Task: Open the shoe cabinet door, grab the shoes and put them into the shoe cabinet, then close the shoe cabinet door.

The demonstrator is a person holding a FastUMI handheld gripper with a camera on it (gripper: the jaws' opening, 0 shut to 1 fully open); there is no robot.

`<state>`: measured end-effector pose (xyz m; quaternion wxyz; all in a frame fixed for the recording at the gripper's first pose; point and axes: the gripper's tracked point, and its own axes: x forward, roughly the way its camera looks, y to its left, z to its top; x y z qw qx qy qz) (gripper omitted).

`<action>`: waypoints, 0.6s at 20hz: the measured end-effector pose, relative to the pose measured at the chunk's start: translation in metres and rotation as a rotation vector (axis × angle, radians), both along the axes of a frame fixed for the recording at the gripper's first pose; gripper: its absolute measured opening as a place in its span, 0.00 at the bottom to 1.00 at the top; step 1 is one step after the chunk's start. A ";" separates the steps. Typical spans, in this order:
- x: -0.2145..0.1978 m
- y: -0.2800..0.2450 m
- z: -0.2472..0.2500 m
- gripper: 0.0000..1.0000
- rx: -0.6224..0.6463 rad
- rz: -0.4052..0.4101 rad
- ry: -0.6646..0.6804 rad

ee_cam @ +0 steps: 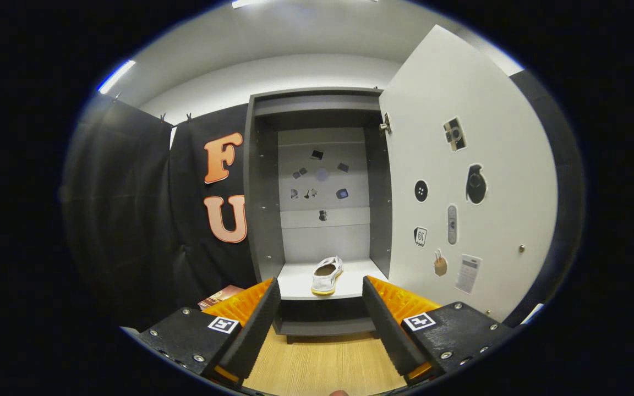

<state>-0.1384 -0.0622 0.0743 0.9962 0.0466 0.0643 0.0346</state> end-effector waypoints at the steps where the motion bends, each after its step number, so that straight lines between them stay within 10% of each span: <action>1: -0.013 -0.001 0.003 0.93 -0.007 0.002 0.001; 12: -0.090 -0.020 0.034 0.93 -0.006 0.006 -0.046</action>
